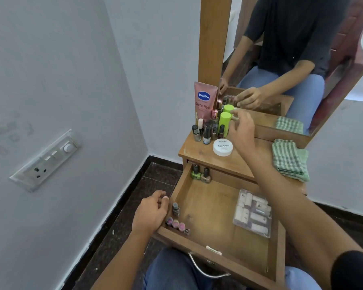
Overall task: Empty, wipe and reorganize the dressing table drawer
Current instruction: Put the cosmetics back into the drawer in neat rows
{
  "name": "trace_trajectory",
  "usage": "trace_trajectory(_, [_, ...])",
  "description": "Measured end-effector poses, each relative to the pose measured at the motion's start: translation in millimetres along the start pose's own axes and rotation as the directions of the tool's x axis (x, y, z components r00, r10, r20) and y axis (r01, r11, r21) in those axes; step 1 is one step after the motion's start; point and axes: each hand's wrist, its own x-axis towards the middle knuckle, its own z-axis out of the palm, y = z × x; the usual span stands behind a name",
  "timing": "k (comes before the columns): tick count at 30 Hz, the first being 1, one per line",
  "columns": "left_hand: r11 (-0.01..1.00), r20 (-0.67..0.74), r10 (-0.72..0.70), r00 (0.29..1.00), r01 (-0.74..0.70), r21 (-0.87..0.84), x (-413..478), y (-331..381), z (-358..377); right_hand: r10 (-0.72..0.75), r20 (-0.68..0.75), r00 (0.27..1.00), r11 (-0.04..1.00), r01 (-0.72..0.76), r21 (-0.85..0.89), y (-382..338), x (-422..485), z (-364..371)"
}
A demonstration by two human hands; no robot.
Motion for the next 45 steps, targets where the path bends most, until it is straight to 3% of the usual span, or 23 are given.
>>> trace_trajectory(5, [1.000,-0.002,-0.005,1.000,0.005,0.007,0.9,0.5,0.0,0.027,0.174,0.984,0.994,-0.008,-0.106,4.5,36.0,4.5])
trace_trajectory(14, [1.000,0.000,-0.006,1.000,0.006,0.014,0.3,1.7,-0.3,0.053,0.276,0.960,0.934,0.050,-0.353,-23.6,49.2,18.3])
trace_trajectory(21, [1.000,0.000,-0.009,1.000,0.009,0.015,1.0,2.0,0.2,0.085,0.269,0.959,0.847,0.072,-0.526,-36.7,51.0,22.1])
trace_trajectory(31, [1.000,0.001,-0.013,1.000,0.013,0.021,0.7,1.2,0.4,0.166,0.185,0.969,0.845,-0.043,-0.533,-39.2,46.3,31.8])
trace_trajectory(38, [1.000,0.006,-0.012,1.000,0.012,0.015,1.1,1.3,0.0,0.123,0.161,0.979,0.818,-0.008,-0.575,-37.5,45.7,29.1])
trace_trajectory(45, [1.000,-0.004,-0.009,1.000,0.009,0.006,0.2,2.8,-0.6,0.148,0.225,0.963,0.793,0.021,-0.609,-41.4,48.2,26.4])
